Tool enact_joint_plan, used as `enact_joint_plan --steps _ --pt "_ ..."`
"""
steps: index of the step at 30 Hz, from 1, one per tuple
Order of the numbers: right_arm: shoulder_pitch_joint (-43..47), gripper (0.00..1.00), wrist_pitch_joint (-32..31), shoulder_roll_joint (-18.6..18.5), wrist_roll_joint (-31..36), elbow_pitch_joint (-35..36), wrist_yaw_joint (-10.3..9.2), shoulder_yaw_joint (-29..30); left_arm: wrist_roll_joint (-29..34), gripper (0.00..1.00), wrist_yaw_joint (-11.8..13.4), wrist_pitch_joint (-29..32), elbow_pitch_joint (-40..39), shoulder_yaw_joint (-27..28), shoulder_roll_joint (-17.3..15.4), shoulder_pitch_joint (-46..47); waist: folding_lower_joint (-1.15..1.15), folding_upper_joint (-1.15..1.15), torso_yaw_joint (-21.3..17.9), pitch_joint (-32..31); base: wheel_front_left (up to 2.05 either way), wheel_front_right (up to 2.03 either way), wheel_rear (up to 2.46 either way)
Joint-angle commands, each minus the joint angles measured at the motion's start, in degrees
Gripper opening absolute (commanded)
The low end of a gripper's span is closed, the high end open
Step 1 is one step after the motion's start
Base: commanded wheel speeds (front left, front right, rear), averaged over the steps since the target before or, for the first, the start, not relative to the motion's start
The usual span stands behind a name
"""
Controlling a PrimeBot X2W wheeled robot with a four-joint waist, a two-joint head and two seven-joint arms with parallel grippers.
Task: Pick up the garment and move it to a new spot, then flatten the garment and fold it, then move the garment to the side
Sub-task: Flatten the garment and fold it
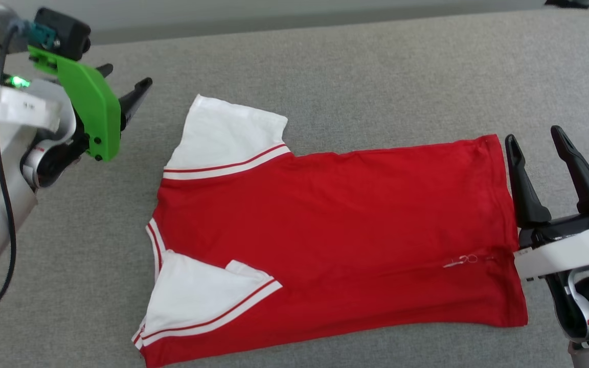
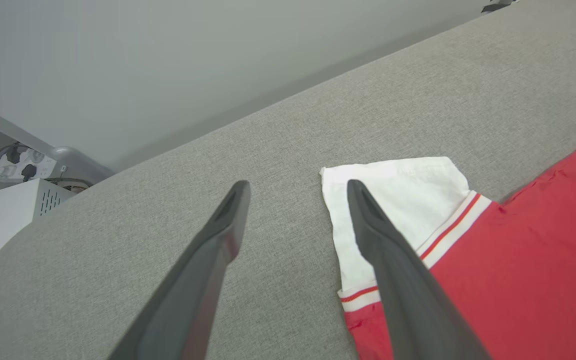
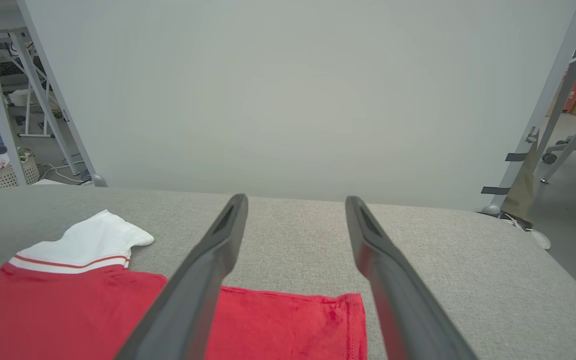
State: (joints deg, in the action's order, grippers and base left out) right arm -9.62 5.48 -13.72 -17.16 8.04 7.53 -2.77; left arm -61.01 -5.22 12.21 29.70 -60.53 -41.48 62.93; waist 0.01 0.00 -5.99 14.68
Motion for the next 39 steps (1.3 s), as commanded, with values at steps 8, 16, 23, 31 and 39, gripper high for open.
enact_joint_plan --steps 8,16,23,31,39 --pt "-3.71 1.0 0.72 0.59 0.66 -0.28 -0.04 -0.67 -5.49 1.0 -1.97 19.78 5.7 -3.09 4.13 9.6 -0.01 0.0 -5.85 11.35 0.0 0.0 0.0" --pt "-7.39 1.0 2.2 0.82 0.08 -2.59 -0.04 -2.46 -5.78 1.0 -2.19 24.81 10.92 -4.79 6.12 13.84 -0.01 0.0 -7.74 15.17 0.0 0.0 0.0" --pt "-9.28 1.0 3.63 0.86 -0.5 -5.08 -0.04 -3.58 -4.4 1.0 -2.24 27.17 13.52 -8.65 6.39 12.69 -0.01 0.0 -8.36 16.18 0.0 0.0 0.0" --pt "-10.78 1.0 4.03 0.07 -1.27 -6.15 -0.04 -2.4 -3.18 0.0 -2.25 23.64 8.5 -10.97 4.49 11.41 -0.01 0.0 -7.6 14.61 0.0 0.0 0.0" --pt "-15.43 1.0 -2.33 -8.15 -3.85 -4.96 -0.04 -2.74 1.77 0.0 -2.26 14.8 3.56 -12.19 5.0 12.25 -0.01 0.0 -4.04 10.26 0.0 0.0 0.0"
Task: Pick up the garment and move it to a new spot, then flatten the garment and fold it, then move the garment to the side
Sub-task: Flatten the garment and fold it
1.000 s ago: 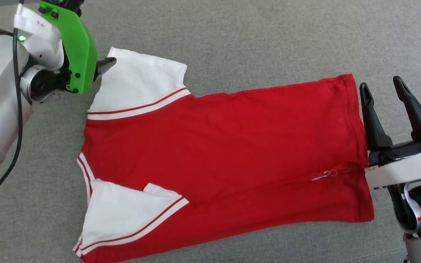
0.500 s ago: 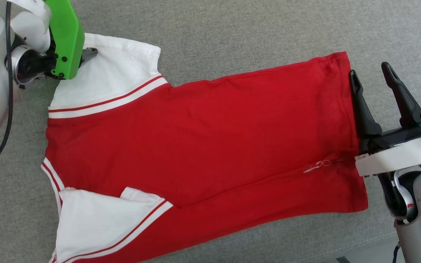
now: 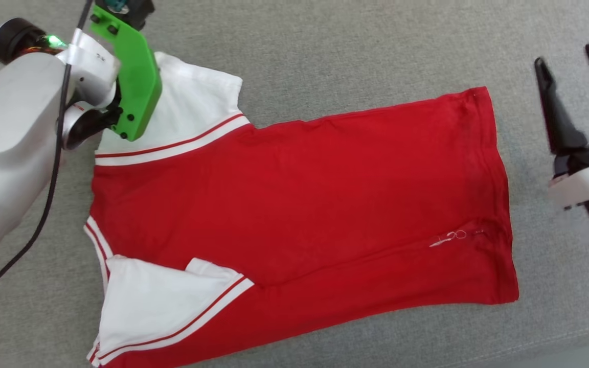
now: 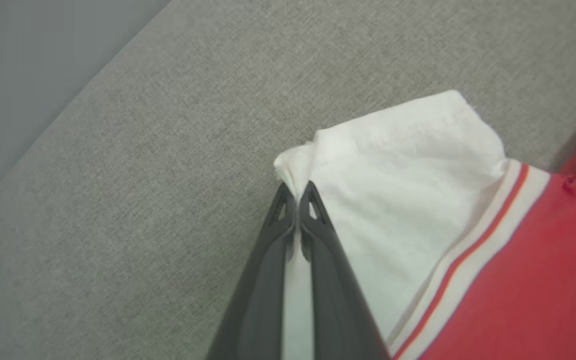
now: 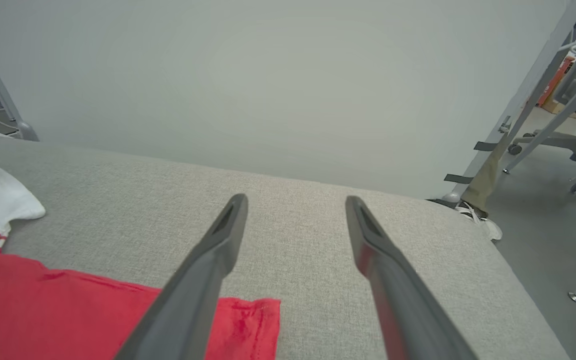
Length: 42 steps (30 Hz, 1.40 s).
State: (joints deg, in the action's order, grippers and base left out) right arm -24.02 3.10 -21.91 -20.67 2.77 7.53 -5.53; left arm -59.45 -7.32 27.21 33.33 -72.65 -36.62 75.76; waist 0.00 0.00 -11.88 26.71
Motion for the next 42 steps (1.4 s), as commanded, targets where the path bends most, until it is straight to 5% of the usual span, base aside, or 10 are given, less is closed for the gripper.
enact_joint_plan --steps 1,9,18,25,35,36,42 --pt "-2.2 1.0 -1.32 -1.65 -1.12 0.32 -0.04 -0.7 0.57 0.0 -0.16 -1.49 -0.58 -0.12 0.23 -0.47 0.0 0.0 2.28 -2.25 0.0 0.0 0.0" --pt "-9.24 1.0 -20.97 -12.88 -10.82 -3.17 -0.04 -8.36 1.23 0.0 -0.16 -6.64 -4.36 -0.38 0.98 -1.44 0.0 0.0 5.64 -4.45 0.0 0.0 0.0" --pt "-15.18 1.0 -44.94 -18.54 -22.4 -11.59 -0.04 -15.5 1.62 0.0 -0.16 -8.43 -7.67 -0.51 1.47 -2.2 0.0 0.0 8.47 -3.26 0.0 0.0 0.0" --pt "-19.32 1.0 -47.49 -15.64 -22.87 -19.41 -0.04 -19.92 2.16 0.0 -0.16 -9.36 -7.93 -0.56 1.55 -1.49 0.0 0.0 9.92 -1.32 0.0 0.0 0.0" --pt "-20.3 1.0 -43.5 -12.48 -22.32 -32.19 -0.04 -29.64 1.82 0.0 -0.16 -10.83 -7.43 -0.61 1.64 -0.95 0.0 0.0 10.63 -0.19 0.0 0.0 0.0" --pt "-20.4 0.04 -42.8 -12.55 -22.52 -32.38 -0.04 -30.16 1.68 0.0 -0.16 -10.99 -7.32 -0.61 1.55 -1.09 0.0 0.0 10.52 -0.35 0.0 0.0 0.0" --pt "-20.79 0.0 -34.08 -12.99 -25.02 -33.19 -0.04 -30.86 0.96 0.0 -0.16 -12.99 -6.47 -0.63 0.75 -3.25 0.0 0.0 9.63 -3.41 0.0 0.0 0.0"
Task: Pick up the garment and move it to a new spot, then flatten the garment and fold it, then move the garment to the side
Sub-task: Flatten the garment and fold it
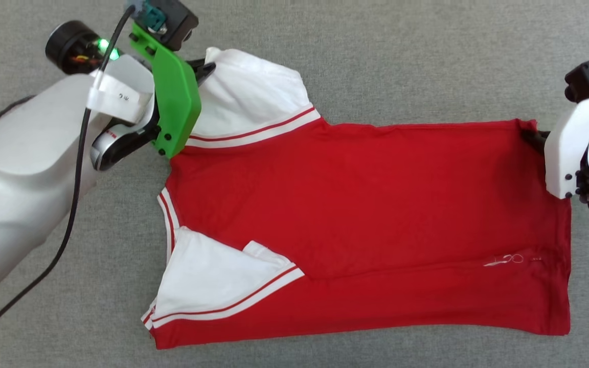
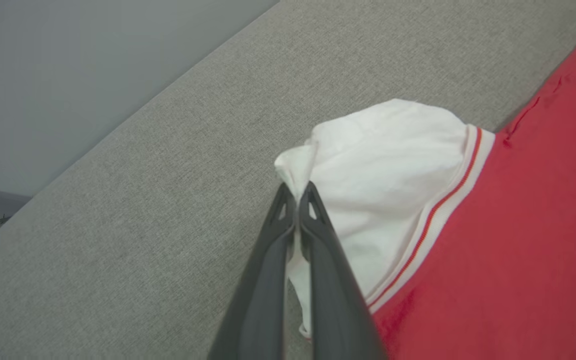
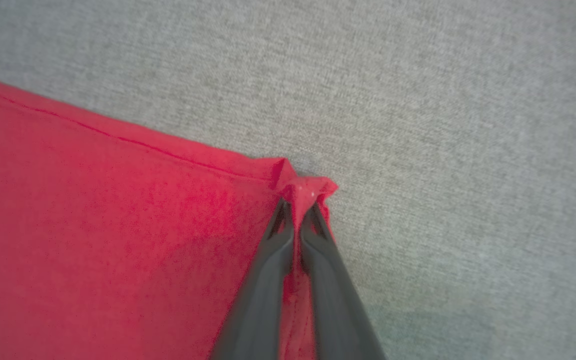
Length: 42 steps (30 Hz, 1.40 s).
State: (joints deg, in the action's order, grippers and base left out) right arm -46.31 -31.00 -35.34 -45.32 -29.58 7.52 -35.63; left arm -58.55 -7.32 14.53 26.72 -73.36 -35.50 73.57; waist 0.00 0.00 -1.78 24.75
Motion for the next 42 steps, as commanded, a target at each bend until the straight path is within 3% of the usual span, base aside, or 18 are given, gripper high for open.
enact_joint_plan --steps 1,9,18,32,42 --pt "1.71 0.0 1.99 0.28 -0.85 -0.75 -0.03 -0.78 -0.25 0.0 -0.16 -0.75 0.14 0.08 -0.45 -1.74 0.0 0.0 -0.52 -2.31 0.0 0.0 0.0" --pt "6.4 0.0 13.48 -1.69 -3.3 1.36 -0.03 -1.45 -1.22 0.0 0.06 -4.35 -1.43 0.13 -2.08 -7.97 0.0 0.0 -0.56 -9.97 0.0 0.0 0.0" --pt "14.61 0.0 19.83 -4.06 -5.56 4.58 -0.03 -0.98 -1.83 0.0 4.2 -5.73 -9.06 0.09 -6.84 -17.25 0.0 0.0 0.05 -16.17 0.0 0.0 0.0" --pt "29.43 0.0 21.99 -4.44 -7.16 10.18 -0.03 0.52 -7.12 0.0 12.29 -8.35 -19.81 0.05 -13.0 -35.58 0.0 0.0 0.53 -20.84 0.0 0.0 0.0" --pt "34.26 0.0 20.54 -2.43 -7.06 8.39 -0.03 2.06 -7.86 0.0 13.5 -9.31 -17.3 0.03 -10.58 -43.31 0.0 0.0 0.77 -19.64 0.0 0.0 0.0"
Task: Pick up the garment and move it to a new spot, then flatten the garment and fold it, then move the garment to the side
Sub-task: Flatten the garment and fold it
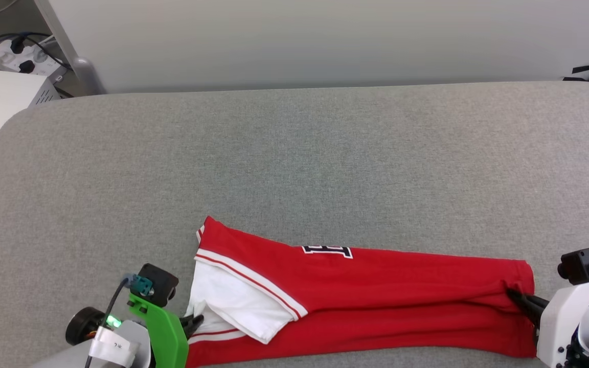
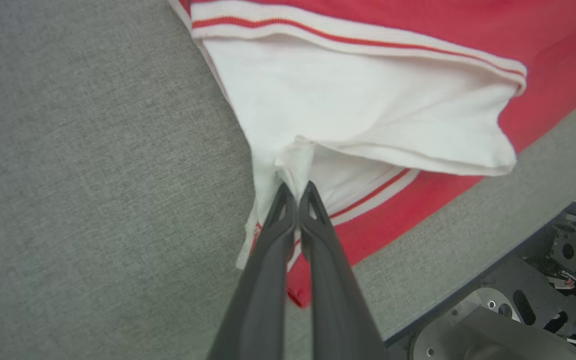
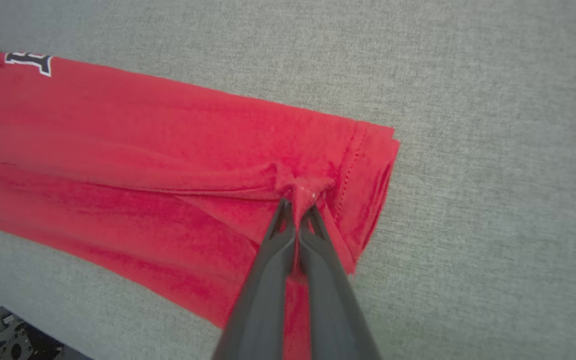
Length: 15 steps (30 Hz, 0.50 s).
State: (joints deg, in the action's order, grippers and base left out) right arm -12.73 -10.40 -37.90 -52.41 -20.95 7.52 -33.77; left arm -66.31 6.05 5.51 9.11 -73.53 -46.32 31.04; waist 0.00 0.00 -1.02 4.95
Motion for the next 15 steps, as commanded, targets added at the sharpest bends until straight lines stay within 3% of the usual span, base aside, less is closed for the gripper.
enact_joint_plan --steps 1,2,3,4,8,15 --pt "0.86 0.0 -0.04 0.46 0.24 -0.5 -0.03 0.24 0.04 0.0 0.06 -0.57 0.92 0.19 0.69 -0.96 0.0 0.0 0.06 0.27 0.0 0.0 0.0" --pt "1.06 0.12 -0.07 0.83 0.09 -0.59 -0.03 0.41 0.07 0.0 0.19 -1.07 1.42 0.32 1.03 -1.08 0.0 0.0 0.12 0.28 0.0 0.0 0.0" --pt "1.25 0.49 0.05 1.21 -0.15 -0.58 -0.03 0.81 0.1 0.3 0.47 -1.89 1.97 0.6 1.37 -1.23 0.0 0.0 0.14 0.22 0.0 0.0 0.0" --pt "1.29 1.0 0.38 1.29 -0.03 -0.43 -0.03 1.15 0.3 1.0 0.7 -2.68 2.29 0.82 1.55 -1.28 0.0 0.0 0.15 0.14 0.0 0.0 0.0" --pt "1.55 1.0 2.15 0.88 -0.21 1.54 -0.03 3.67 1.03 1.0 2.76 -8.06 2.39 2.82 1.58 -2.07 0.0 0.0 -0.09 -0.86 0.0 0.0 0.0" --pt "3.12 1.0 -0.26 -4.44 -1.32 7.66 -0.03 8.54 3.5 1.0 11.21 -18.71 0.41 7.82 1.36 -4.78 0.0 0.0 -0.17 -2.14 0.0 0.0 0.0"
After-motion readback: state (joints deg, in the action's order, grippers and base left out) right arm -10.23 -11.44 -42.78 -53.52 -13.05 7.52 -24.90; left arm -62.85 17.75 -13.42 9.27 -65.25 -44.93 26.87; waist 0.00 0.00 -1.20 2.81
